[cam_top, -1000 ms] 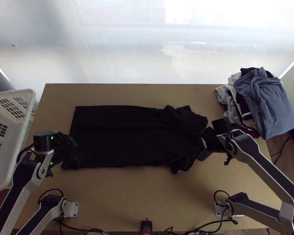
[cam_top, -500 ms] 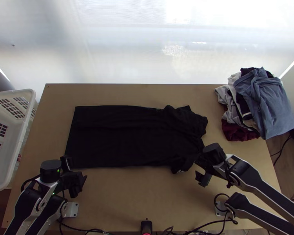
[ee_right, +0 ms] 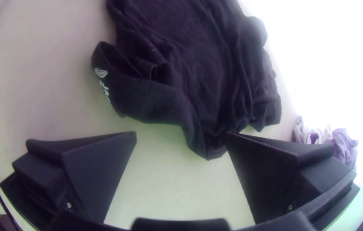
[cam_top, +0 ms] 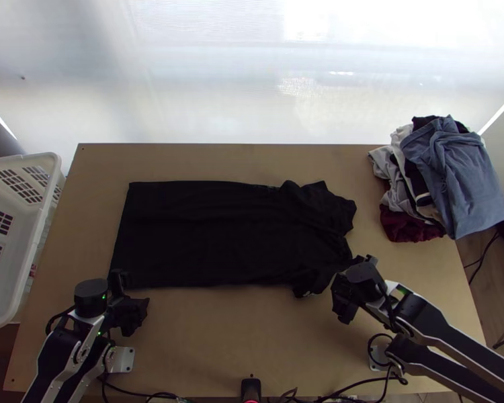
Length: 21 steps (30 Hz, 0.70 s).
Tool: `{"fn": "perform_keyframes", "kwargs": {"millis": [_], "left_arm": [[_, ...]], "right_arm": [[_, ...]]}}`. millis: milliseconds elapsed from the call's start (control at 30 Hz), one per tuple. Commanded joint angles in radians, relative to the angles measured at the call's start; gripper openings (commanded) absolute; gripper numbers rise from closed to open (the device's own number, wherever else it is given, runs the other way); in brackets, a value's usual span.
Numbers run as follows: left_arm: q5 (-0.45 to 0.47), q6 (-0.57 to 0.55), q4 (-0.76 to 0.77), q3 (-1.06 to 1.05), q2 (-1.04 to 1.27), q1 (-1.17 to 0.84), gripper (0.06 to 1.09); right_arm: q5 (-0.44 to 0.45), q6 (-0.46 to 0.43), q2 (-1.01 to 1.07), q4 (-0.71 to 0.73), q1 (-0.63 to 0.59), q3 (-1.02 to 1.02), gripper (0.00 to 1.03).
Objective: Fold the t-shirt
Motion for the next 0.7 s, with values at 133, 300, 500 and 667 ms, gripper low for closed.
{"fn": "perform_keyframes", "kwargs": {"millis": [133,300,500,667], "left_arm": [[0.008,0.014,0.095,-0.062,0.002,0.010,1.02],[0.008,0.003,0.167,-0.063,0.048,0.013,1.02],[0.010,0.003,0.267,-0.056,0.150,0.033,1.02],[0.025,0.038,0.331,-0.050,0.241,0.084,1.02]], "right_arm": [[0.018,-0.035,0.062,0.191,0.032,-0.085,0.96],[0.020,-0.042,0.088,0.238,0.032,-0.090,0.93],[0.020,-0.034,0.106,0.272,0.032,-0.096,0.93],[0.021,-0.037,0.138,0.323,0.032,-0.097,0.93]]}}
